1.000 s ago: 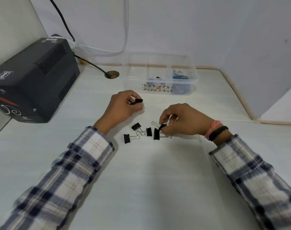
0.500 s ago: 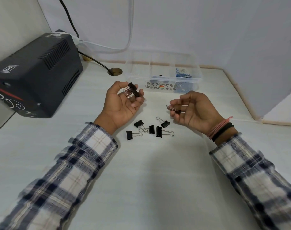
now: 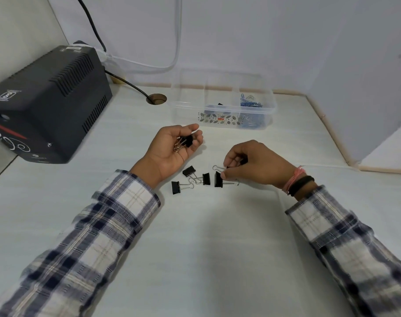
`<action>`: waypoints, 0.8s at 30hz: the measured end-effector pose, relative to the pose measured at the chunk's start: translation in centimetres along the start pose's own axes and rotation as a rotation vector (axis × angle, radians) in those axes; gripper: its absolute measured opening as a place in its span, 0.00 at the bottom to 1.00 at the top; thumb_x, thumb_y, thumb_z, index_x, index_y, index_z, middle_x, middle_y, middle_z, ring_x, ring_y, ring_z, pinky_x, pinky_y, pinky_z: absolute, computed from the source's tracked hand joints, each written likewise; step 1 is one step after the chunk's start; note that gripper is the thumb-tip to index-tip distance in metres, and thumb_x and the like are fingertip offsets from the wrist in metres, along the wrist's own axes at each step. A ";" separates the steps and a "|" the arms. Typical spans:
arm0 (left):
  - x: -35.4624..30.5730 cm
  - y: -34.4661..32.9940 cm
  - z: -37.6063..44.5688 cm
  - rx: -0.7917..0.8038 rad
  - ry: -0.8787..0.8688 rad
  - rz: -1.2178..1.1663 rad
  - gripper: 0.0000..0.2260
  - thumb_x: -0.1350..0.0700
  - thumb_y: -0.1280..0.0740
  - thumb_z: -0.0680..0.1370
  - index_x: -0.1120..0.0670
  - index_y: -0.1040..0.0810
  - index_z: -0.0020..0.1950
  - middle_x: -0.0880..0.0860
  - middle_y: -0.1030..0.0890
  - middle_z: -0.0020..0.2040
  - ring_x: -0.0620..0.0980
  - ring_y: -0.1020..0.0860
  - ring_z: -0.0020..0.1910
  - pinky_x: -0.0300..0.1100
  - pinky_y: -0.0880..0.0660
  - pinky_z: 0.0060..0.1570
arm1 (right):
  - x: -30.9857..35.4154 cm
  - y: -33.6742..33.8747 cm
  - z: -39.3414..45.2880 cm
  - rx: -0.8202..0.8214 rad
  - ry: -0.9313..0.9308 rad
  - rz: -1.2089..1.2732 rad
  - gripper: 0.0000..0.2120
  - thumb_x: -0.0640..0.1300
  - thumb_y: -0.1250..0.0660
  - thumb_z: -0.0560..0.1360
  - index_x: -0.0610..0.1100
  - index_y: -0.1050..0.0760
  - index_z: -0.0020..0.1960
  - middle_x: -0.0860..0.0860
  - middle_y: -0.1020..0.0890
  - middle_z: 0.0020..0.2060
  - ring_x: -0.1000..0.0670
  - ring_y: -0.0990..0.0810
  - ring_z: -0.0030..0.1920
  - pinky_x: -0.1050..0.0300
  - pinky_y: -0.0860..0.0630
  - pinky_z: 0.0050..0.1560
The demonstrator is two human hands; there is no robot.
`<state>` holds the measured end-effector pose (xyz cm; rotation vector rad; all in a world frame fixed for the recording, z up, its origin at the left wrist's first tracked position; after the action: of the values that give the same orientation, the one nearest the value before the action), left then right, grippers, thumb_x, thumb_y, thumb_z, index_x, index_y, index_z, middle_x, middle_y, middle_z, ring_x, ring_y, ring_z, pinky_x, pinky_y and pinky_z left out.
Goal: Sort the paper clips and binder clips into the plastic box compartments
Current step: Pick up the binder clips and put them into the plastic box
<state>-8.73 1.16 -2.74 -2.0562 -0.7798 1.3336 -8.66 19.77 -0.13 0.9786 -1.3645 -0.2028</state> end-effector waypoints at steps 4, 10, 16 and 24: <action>0.0 -0.3 -0.2 -0.002 -0.023 -0.001 0.12 0.71 0.43 0.79 0.66 0.22 0.56 0.61 0.21 0.45 0.54 0.19 0.45 0.40 0.17 0.48 | -0.8 0.2 0.1 -0.022 -0.105 0.562 0.03 0.35 0.29 0.75 0.35 0.19 0.47 0.45 0.23 0.36 0.54 0.26 0.31 0.59 0.32 0.31; -0.4 -1.5 -0.4 -0.011 -0.057 -0.027 0.11 0.65 0.36 0.79 0.67 0.22 0.60 0.61 0.21 0.46 0.55 0.22 0.52 0.44 0.17 0.53 | -1.3 0.3 0.3 0.001 -0.380 1.607 0.10 0.44 0.38 0.75 0.36 0.25 0.46 0.41 0.25 0.40 0.45 0.26 0.38 0.57 0.26 0.32; -3.8 -8.0 2.3 -0.062 -0.179 0.092 0.14 0.55 0.37 0.82 0.67 0.22 0.52 0.59 0.23 0.43 0.52 0.23 0.41 0.42 0.21 0.43 | 1.9 5.0 4.0 -0.250 -0.396 1.503 0.17 0.50 0.37 0.79 0.34 0.26 0.50 0.39 0.26 0.49 0.42 0.25 0.45 0.52 0.20 0.47; -7.2 -13.0 6.6 -0.172 -0.166 0.354 0.27 0.41 0.38 0.81 0.57 0.31 0.74 0.58 0.29 0.72 0.57 0.29 0.64 0.54 0.32 0.67 | 6.4 9.7 9.1 -0.295 -0.300 1.294 0.22 0.56 0.36 0.78 0.53 0.35 0.69 0.38 0.33 0.70 0.28 0.42 0.75 0.24 0.48 0.73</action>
<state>-19.46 5.57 8.64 -2.3205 -0.6373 1.6990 -18.91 17.33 10.24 -0.3029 -1.9175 0.4376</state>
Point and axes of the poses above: each hand's wrist, its own z-axis towards the middle knuckle, its own y-axis out of the back of the hand, x = y × z, the point moved 7 cm from there along z, towards the middle knuckle
